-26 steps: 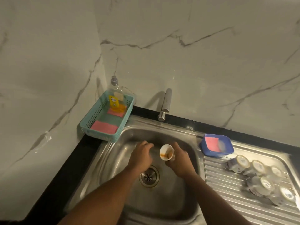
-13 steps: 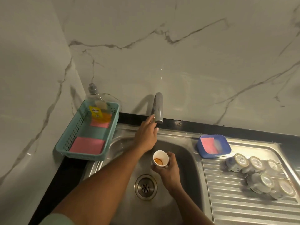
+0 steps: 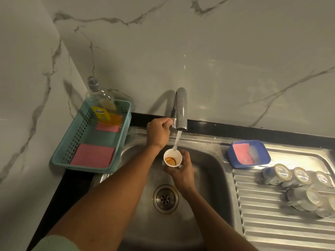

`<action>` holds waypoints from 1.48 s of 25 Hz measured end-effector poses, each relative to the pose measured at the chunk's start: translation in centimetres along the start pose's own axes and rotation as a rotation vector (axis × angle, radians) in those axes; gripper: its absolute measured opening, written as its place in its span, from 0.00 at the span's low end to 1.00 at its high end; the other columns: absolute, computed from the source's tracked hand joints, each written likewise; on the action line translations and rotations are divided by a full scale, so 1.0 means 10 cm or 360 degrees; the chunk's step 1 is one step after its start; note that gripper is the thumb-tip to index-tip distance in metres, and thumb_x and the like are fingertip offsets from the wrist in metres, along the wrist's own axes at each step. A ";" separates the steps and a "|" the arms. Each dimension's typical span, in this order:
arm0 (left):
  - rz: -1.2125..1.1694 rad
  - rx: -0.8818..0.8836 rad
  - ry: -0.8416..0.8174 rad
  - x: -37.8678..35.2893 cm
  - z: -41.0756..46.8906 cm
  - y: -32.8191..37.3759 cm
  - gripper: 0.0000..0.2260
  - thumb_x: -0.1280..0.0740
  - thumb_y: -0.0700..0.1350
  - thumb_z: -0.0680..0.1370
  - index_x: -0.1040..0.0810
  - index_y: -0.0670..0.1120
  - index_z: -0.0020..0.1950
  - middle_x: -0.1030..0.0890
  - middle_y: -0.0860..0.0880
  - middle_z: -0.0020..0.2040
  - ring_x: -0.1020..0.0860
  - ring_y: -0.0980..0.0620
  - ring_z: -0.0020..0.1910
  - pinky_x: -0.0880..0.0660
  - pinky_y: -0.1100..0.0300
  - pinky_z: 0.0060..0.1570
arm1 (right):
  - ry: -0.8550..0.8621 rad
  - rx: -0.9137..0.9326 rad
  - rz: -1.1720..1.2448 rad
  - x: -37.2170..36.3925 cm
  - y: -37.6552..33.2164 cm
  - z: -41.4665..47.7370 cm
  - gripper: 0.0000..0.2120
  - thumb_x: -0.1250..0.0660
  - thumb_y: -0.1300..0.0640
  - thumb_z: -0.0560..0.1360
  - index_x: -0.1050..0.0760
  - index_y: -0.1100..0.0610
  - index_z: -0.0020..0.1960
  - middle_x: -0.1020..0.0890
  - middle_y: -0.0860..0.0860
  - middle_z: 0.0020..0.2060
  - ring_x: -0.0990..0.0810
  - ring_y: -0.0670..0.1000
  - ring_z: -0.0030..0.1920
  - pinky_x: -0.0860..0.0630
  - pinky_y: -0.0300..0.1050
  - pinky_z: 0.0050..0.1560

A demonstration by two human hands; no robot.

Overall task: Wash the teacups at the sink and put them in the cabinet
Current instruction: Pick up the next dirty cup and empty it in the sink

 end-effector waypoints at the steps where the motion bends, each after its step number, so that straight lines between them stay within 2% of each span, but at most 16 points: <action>1: -0.0021 0.0007 -0.0002 0.01 0.00 0.00 0.19 0.33 0.35 0.80 0.27 0.52 0.33 0.28 0.63 0.27 0.26 0.68 0.30 0.35 0.75 0.31 | 0.0011 0.0007 -0.0002 -0.01 0.00 0.01 0.29 0.20 0.58 0.67 0.30 0.49 0.62 0.19 0.46 0.53 0.19 0.46 0.52 0.22 0.40 0.48; 4: -0.0026 0.0022 -0.0005 0.01 -0.01 -0.01 0.19 0.33 0.36 0.80 0.26 0.52 0.32 0.28 0.62 0.27 0.25 0.66 0.30 0.36 0.75 0.30 | 0.0042 0.0036 -0.0027 -0.01 0.03 0.02 0.29 0.20 0.57 0.65 0.30 0.47 0.62 0.19 0.45 0.53 0.19 0.46 0.53 0.20 0.47 0.52; 5: -0.0027 0.0027 -0.0007 0.00 -0.01 -0.02 0.17 0.32 0.36 0.80 0.23 0.49 0.33 0.26 0.61 0.27 0.25 0.64 0.31 0.37 0.74 0.30 | 0.0046 0.0045 -0.0036 -0.01 0.04 0.03 0.29 0.20 0.58 0.65 0.30 0.47 0.61 0.19 0.45 0.53 0.19 0.46 0.53 0.19 0.48 0.52; 7: 0.0020 0.0017 -0.0020 -0.02 -0.02 0.02 0.10 0.31 0.37 0.80 0.17 0.39 0.39 0.18 0.49 0.32 0.22 0.54 0.37 0.36 0.68 0.29 | 0.0054 0.0061 -0.0054 0.00 0.05 0.02 0.30 0.20 0.59 0.65 0.30 0.48 0.62 0.19 0.45 0.53 0.19 0.46 0.52 0.19 0.47 0.51; 9: 0.0156 -0.0036 -0.0031 -0.05 -0.03 0.10 0.08 0.30 0.40 0.80 0.16 0.36 0.46 0.15 0.41 0.39 0.20 0.47 0.39 0.32 0.66 0.32 | 0.0050 0.0082 -0.0097 -0.01 0.03 0.03 0.30 0.19 0.59 0.66 0.30 0.49 0.62 0.19 0.46 0.53 0.19 0.46 0.52 0.21 0.45 0.49; 12: 0.0226 -0.0005 -0.0110 -0.13 -0.04 0.14 0.12 0.33 0.43 0.82 0.18 0.32 0.52 0.16 0.36 0.45 0.18 0.39 0.47 0.24 0.52 0.43 | 0.0039 0.0151 -0.0171 -0.04 -0.01 0.04 0.31 0.19 0.57 0.66 0.30 0.48 0.64 0.20 0.45 0.56 0.20 0.46 0.54 0.21 0.44 0.50; 13: 0.0169 0.0003 -0.0139 -0.15 -0.06 0.12 0.13 0.35 0.42 0.83 0.19 0.31 0.53 0.17 0.37 0.44 0.19 0.39 0.47 0.25 0.50 0.45 | 0.0070 0.0157 -0.0207 -0.02 0.00 0.04 0.32 0.19 0.56 0.66 0.31 0.48 0.65 0.21 0.45 0.57 0.21 0.46 0.56 0.21 0.45 0.51; 14: 0.0102 0.0002 -0.0165 -0.15 -0.09 0.08 0.13 0.36 0.43 0.83 0.20 0.31 0.55 0.18 0.40 0.41 0.19 0.40 0.46 0.25 0.50 0.42 | 0.0110 0.0146 -0.0275 0.02 0.03 0.03 0.33 0.19 0.56 0.67 0.31 0.48 0.67 0.22 0.45 0.59 0.22 0.47 0.58 0.23 0.45 0.52; 16: 0.0010 -0.0035 -0.0161 -0.15 -0.20 -0.03 0.14 0.37 0.46 0.84 0.21 0.36 0.59 0.22 0.50 0.40 0.22 0.49 0.43 0.25 0.55 0.40 | 0.0105 0.0103 -0.0448 0.07 0.09 -0.01 0.34 0.20 0.55 0.68 0.32 0.47 0.69 0.23 0.47 0.62 0.24 0.49 0.62 0.28 0.43 0.53; 18: -0.0059 0.0068 -0.0046 -0.14 -0.39 -0.24 0.18 0.39 0.52 0.84 0.23 0.44 0.69 0.19 0.49 0.53 0.23 0.52 0.54 0.24 0.57 0.52 | 0.0042 0.0104 -0.0517 0.08 0.15 -0.07 0.35 0.21 0.54 0.68 0.32 0.48 0.71 0.24 0.48 0.63 0.25 0.50 0.63 0.30 0.42 0.54; 20: -0.0109 0.0230 0.0025 -0.18 -0.62 -0.44 0.20 0.41 0.55 0.84 0.26 0.48 0.73 0.20 0.46 0.63 0.23 0.49 0.63 0.24 0.53 0.61 | 0.0091 0.0102 -0.0473 0.12 0.17 -0.12 0.36 0.21 0.53 0.69 0.33 0.49 0.72 0.25 0.47 0.63 0.25 0.49 0.63 0.28 0.45 0.56; 23: -0.0072 0.0352 -0.0060 -0.24 -0.92 -0.66 0.19 0.40 0.52 0.85 0.25 0.46 0.73 0.22 0.46 0.69 0.27 0.49 0.70 0.30 0.56 0.68 | 0.0095 0.0101 -0.0437 0.19 0.19 -0.17 0.36 0.21 0.54 0.68 0.33 0.50 0.72 0.23 0.46 0.61 0.23 0.48 0.61 0.25 0.47 0.57; 25: -0.0064 0.0405 -0.0091 -0.22 -1.06 -0.78 0.20 0.39 0.52 0.84 0.25 0.46 0.73 0.23 0.46 0.70 0.27 0.49 0.71 0.29 0.50 0.70 | 0.0106 0.0136 -0.0513 0.34 0.23 -0.21 0.35 0.21 0.56 0.68 0.32 0.50 0.71 0.22 0.47 0.62 0.22 0.49 0.61 0.24 0.47 0.59; 27: -0.0008 0.0452 -0.0121 -0.20 -1.14 -0.87 0.20 0.40 0.53 0.84 0.25 0.45 0.73 0.23 0.45 0.70 0.27 0.47 0.71 0.28 0.47 0.69 | 0.0032 0.0238 -0.0763 0.52 0.26 -0.21 0.34 0.21 0.58 0.68 0.30 0.50 0.71 0.23 0.50 0.64 0.23 0.51 0.62 0.25 0.46 0.59; 32: 0.0117 0.0489 -0.0246 -0.17 -1.26 -0.87 0.21 0.40 0.53 0.84 0.26 0.43 0.73 0.24 0.44 0.71 0.29 0.45 0.71 0.32 0.49 0.71 | -0.0226 0.0502 -0.1903 0.81 0.21 -0.23 0.32 0.28 0.56 0.72 0.32 0.46 0.74 0.29 0.52 0.66 0.30 0.58 0.66 0.30 0.50 0.66; 37: 0.0162 0.0450 -0.0314 -0.22 -1.36 -0.84 0.20 0.41 0.53 0.85 0.25 0.44 0.72 0.23 0.45 0.69 0.29 0.45 0.70 0.31 0.50 0.70 | -0.0213 0.1000 -0.2334 0.75 0.04 -0.31 0.31 0.21 0.53 0.67 0.24 0.48 0.68 0.23 0.53 0.61 0.25 0.57 0.61 0.25 0.51 0.61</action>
Point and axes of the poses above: each hand's wrist, its own z-axis towards the middle knuckle, its own x-axis out of the back of the hand, y = z × x, the point moved 6 cm from there along z, towards the middle knuckle
